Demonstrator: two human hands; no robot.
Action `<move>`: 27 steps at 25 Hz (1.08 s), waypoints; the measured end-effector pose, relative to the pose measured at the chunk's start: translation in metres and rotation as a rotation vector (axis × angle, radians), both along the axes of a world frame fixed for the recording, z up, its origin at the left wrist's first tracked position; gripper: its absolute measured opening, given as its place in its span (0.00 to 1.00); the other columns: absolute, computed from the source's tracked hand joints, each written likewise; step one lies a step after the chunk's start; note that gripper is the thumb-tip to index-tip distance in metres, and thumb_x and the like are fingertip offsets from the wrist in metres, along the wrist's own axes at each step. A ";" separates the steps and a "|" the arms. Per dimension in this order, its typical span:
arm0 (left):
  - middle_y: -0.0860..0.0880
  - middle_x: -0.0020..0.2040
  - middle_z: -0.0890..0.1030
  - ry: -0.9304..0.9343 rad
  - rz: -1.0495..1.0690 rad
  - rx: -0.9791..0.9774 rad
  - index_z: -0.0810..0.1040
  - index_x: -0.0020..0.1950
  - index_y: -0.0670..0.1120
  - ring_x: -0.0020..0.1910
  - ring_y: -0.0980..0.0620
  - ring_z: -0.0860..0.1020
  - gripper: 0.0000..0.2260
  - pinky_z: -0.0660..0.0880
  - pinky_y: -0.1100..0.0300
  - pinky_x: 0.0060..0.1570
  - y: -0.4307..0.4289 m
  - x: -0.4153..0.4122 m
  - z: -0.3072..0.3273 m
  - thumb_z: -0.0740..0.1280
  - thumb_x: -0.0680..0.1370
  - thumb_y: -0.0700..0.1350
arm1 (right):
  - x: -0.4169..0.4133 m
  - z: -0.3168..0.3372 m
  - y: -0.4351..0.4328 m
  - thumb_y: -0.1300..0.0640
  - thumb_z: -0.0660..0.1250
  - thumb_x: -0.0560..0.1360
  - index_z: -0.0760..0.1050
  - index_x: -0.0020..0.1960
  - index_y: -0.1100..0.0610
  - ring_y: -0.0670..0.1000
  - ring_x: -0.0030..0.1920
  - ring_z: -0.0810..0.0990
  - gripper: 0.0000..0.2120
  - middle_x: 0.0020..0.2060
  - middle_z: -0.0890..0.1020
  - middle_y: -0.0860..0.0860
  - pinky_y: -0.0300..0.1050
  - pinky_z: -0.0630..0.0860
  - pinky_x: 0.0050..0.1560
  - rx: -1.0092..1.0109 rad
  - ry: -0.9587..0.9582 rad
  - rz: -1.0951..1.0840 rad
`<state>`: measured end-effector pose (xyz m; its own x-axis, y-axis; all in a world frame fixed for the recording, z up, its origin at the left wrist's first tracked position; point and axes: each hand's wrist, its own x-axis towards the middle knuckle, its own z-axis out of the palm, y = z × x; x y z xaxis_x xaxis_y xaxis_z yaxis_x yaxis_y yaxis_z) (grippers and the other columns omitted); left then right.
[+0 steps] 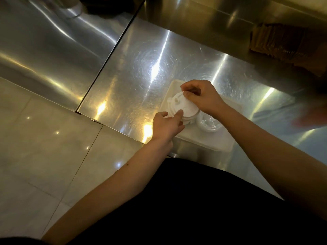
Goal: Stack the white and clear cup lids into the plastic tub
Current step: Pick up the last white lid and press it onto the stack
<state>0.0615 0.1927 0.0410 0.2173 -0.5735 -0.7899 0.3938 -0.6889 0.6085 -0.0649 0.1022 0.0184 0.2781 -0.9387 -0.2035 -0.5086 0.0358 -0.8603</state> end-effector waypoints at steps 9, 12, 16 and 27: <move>0.47 0.47 0.79 0.121 0.043 0.061 0.74 0.61 0.39 0.55 0.44 0.82 0.14 0.81 0.59 0.48 -0.008 -0.013 0.005 0.70 0.76 0.38 | 0.001 -0.007 -0.012 0.63 0.65 0.77 0.80 0.59 0.58 0.48 0.56 0.82 0.12 0.55 0.84 0.53 0.40 0.76 0.62 0.009 0.029 0.200; 0.46 0.48 0.80 0.157 0.073 0.081 0.73 0.62 0.39 0.54 0.45 0.81 0.14 0.81 0.58 0.50 -0.009 -0.016 0.006 0.69 0.77 0.36 | 0.001 -0.010 -0.015 0.63 0.65 0.77 0.80 0.59 0.58 0.49 0.57 0.81 0.12 0.56 0.84 0.53 0.41 0.76 0.62 0.014 0.038 0.241; 0.40 0.63 0.77 0.203 0.110 0.132 0.69 0.68 0.38 0.60 0.42 0.80 0.22 0.81 0.55 0.52 -0.014 -0.015 0.008 0.70 0.76 0.36 | 0.005 -0.012 -0.018 0.63 0.65 0.77 0.80 0.60 0.58 0.47 0.57 0.81 0.13 0.57 0.84 0.52 0.36 0.74 0.61 0.043 0.050 0.275; 0.39 0.70 0.71 0.225 0.172 0.189 0.63 0.73 0.38 0.66 0.41 0.75 0.24 0.75 0.50 0.65 -0.021 -0.016 0.006 0.65 0.78 0.35 | 0.004 -0.016 -0.024 0.59 0.63 0.79 0.80 0.60 0.54 0.42 0.56 0.77 0.12 0.53 0.81 0.44 0.32 0.69 0.56 0.041 0.147 0.387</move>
